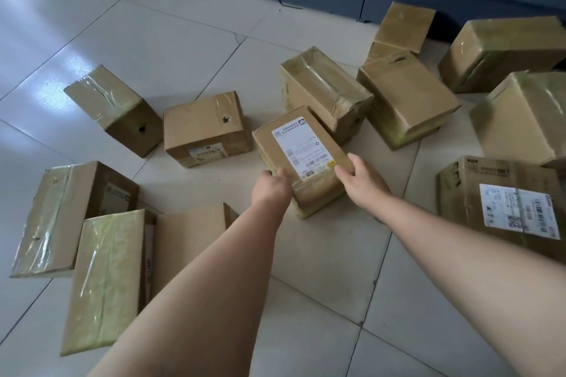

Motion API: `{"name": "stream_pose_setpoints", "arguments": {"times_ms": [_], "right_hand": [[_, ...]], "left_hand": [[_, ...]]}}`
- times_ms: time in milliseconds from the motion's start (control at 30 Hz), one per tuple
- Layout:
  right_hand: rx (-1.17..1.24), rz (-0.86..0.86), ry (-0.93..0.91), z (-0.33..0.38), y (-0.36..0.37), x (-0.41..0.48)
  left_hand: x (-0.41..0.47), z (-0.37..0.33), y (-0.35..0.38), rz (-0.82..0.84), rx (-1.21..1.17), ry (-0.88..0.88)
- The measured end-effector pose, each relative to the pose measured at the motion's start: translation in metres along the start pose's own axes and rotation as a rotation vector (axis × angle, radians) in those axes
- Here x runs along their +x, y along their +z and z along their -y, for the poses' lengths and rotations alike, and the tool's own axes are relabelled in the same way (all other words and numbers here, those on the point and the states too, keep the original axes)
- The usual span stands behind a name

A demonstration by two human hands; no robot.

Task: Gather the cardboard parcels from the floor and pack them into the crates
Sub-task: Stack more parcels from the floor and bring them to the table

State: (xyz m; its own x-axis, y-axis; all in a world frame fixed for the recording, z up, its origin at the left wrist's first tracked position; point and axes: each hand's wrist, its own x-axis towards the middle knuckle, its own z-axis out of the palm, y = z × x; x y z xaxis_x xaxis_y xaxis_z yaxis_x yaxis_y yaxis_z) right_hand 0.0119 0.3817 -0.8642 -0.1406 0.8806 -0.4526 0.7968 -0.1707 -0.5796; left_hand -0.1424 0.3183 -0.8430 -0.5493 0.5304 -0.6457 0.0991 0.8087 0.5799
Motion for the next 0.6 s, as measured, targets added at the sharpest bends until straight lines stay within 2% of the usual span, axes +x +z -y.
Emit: {"name": "stream_pose_setpoints", "arguments": {"times_ms": [33, 133, 200, 267, 333, 400, 500, 600], "right_hand": [[0.025, 0.054, 0.026, 0.001, -0.002, -0.002], [-0.037, 0.049, 0.087, -0.006, -0.005, -0.008], [0.061, 0.093, 0.136, -0.008, 0.004, -0.012], [0.357, 0.203, 0.203, -0.005, 0.012, -0.014], [0.550, 0.224, 0.212, 0.001, 0.013, -0.016], [0.615, 0.171, 0.128, 0.007, 0.008, -0.016], [0.637, 0.134, 0.019, 0.016, -0.003, -0.016], [0.670, 0.346, 0.154, 0.030, -0.008, -0.020]], "left_hand": [[0.002, 0.000, -0.002, -0.022, 0.049, -0.009], [0.006, 0.009, -0.014, -0.081, 0.209, -0.081], [0.006, 0.015, -0.018, -0.010, 0.202, -0.107], [0.003, 0.017, -0.013, 0.082, 0.122, -0.113], [-0.002, 0.016, -0.012, 0.134, 0.033, -0.119], [-0.012, 0.013, -0.018, 0.167, -0.127, -0.178], [-0.023, 0.011, -0.031, 0.304, -0.378, -0.262], [-0.028, 0.012, -0.032, 0.306, -0.493, -0.301]]}}
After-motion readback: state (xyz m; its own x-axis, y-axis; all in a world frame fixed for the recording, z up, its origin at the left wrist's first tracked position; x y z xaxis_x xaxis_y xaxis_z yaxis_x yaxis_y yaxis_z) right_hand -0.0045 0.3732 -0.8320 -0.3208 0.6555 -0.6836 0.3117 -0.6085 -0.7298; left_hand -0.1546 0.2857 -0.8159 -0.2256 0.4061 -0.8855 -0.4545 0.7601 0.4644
